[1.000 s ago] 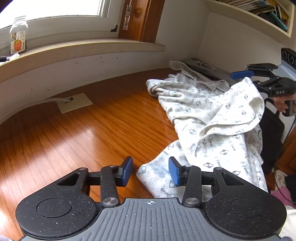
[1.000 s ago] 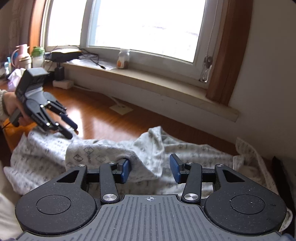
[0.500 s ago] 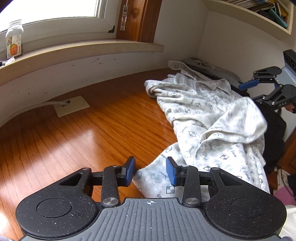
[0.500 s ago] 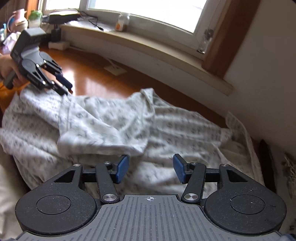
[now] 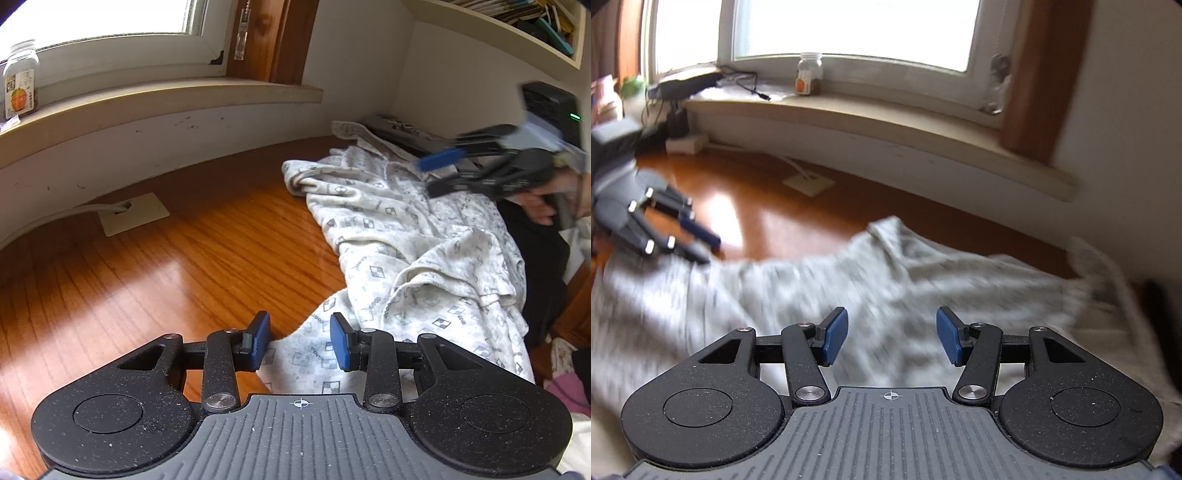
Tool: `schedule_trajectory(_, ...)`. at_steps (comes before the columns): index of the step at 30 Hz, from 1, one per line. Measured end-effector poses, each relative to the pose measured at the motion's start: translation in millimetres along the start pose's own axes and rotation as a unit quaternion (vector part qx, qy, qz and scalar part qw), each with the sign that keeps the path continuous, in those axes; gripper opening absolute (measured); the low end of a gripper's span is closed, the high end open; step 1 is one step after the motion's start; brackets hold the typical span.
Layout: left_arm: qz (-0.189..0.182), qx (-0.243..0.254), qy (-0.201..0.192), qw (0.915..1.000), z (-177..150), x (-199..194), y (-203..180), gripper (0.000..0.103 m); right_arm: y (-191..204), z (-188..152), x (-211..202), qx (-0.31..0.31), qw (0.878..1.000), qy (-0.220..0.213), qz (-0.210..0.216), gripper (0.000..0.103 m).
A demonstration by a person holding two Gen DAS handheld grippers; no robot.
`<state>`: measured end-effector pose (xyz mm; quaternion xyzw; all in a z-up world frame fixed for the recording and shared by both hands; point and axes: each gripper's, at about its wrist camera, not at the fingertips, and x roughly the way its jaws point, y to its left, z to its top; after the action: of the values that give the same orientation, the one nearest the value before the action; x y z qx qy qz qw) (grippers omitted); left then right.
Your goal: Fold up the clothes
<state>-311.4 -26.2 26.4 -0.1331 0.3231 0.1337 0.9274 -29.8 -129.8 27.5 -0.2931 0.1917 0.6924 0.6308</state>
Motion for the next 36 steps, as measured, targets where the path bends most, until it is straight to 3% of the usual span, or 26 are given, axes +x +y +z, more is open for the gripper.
schedule_trajectory(5, -0.001, 0.001, -0.002, 1.0000, -3.3, -2.8, -1.3, 0.035, -2.6, 17.2, 54.5, 0.025, 0.999, 0.019, -0.016, 0.053)
schedule_trajectory(7, -0.003, -0.002, -0.004, 1.0000, -4.9, -4.3, -0.3, 0.035, -4.4, 16.5, 57.0, 0.030, 0.999, 0.020, -0.009, 0.051)
schedule_trajectory(8, -0.004, -0.004, -0.005, 1.0000, -5.7, -4.9, 0.4, 0.035, -5.0, 15.6, 56.4, 0.030, 0.999, 0.020, -0.006, 0.040)
schedule_trajectory(9, -0.005, -0.005, -0.006, 1.0000, -6.2, -5.0, 1.1, 0.035, -5.5, 14.6, 55.7, 0.030, 0.999, 0.019, -0.002, 0.015)
schedule_trajectory(10, -0.006, -0.007, -0.007, 0.9999, -6.1, -5.2, 1.5, 0.035, -6.1, 13.6, 55.1, 0.031, 0.999, 0.019, 0.002, 0.005)
schedule_trajectory(11, -0.006, -0.008, -0.008, 0.9999, -5.9, -5.0, 2.3, 0.035, -5.7, 12.0, 49.9, 0.026, 1.000, 0.015, 0.000, 0.004)
schedule_trajectory(16, -0.008, -0.013, -0.019, 0.9997, -0.5, -1.9, 5.4, 0.035, -16.8, -5.3, -13.7, 0.028, 0.999, -0.011, -0.035, 0.003)
schedule_trajectory(22, -0.014, -0.007, -0.029, 0.9995, 10.8, 7.7, -2.9, 0.035, -27.8, -54.0, -69.2, 0.046, 0.997, 0.031, -0.061, 0.003)
schedule_trajectory(26, -0.019, -0.005, -0.028, 0.9994, 16.3, 16.7, -7.8, 0.036, -26.6, -71.8, -76.8, 0.046, 0.995, 0.053, -0.064, 0.003)
schedule_trajectory(36, -0.026, 0.001, -0.010, 0.9996, 31.1, 39.9, -15.8, 0.042, -19.8, -72.7, -60.4, 0.023, 0.995, 0.070, -0.072, 0.004)
